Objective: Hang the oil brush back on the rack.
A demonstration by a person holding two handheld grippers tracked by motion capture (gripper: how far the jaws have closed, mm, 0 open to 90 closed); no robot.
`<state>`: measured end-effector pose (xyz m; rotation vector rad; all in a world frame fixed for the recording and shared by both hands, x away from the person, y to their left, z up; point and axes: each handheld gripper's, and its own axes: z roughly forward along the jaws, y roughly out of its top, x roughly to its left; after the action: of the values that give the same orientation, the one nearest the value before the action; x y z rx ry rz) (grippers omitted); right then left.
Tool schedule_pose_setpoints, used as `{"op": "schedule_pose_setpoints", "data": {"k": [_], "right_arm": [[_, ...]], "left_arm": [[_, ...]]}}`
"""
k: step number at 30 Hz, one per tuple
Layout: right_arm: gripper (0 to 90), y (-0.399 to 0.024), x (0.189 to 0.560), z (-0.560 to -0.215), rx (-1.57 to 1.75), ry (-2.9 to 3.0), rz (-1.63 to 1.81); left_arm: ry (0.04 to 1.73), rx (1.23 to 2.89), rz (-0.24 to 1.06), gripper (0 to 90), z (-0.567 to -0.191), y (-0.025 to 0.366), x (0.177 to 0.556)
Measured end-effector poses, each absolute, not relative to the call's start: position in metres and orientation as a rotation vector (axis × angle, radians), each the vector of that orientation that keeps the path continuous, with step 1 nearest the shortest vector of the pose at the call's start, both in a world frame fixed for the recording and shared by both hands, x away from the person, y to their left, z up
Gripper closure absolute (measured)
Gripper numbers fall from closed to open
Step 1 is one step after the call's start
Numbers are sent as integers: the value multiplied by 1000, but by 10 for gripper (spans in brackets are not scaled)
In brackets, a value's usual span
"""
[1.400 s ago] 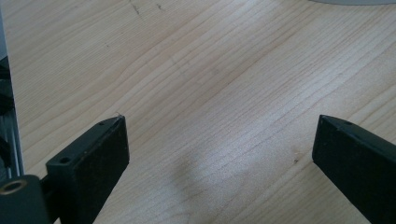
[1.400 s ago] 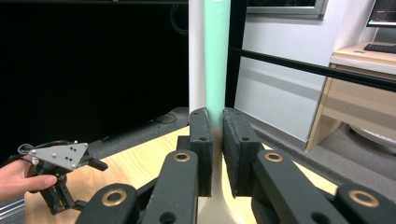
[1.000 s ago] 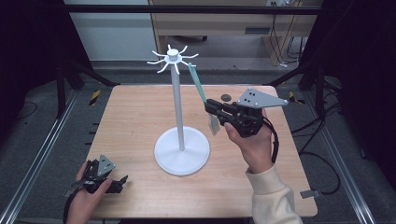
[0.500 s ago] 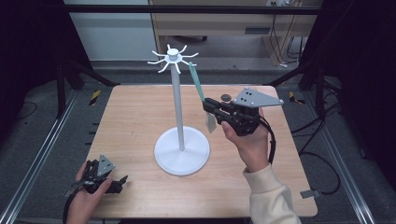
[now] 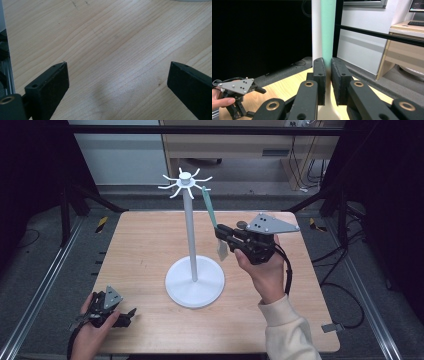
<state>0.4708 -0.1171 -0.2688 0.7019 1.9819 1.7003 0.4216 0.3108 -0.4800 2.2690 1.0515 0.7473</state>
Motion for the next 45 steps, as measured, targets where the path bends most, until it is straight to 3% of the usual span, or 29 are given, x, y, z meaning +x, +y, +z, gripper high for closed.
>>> {"op": "schedule_pose_setpoints", "data": {"k": [32,36,42,45], "right_arm": [[776,-125,474,-269,715,1978,1677],[701,-131,473,-267,779,1968,1598],[480,-135,472,-269,842,1959,1507],[414,-135,473,-274,866,1941,1466]], "left_arm": [[1052,2267,743,34,-480,311,422],[1052,2266,742,34,-481,310,422],[1047,2270,740,33,-480,310,422],[1045,2270,741,34,-480,310,422]]}}
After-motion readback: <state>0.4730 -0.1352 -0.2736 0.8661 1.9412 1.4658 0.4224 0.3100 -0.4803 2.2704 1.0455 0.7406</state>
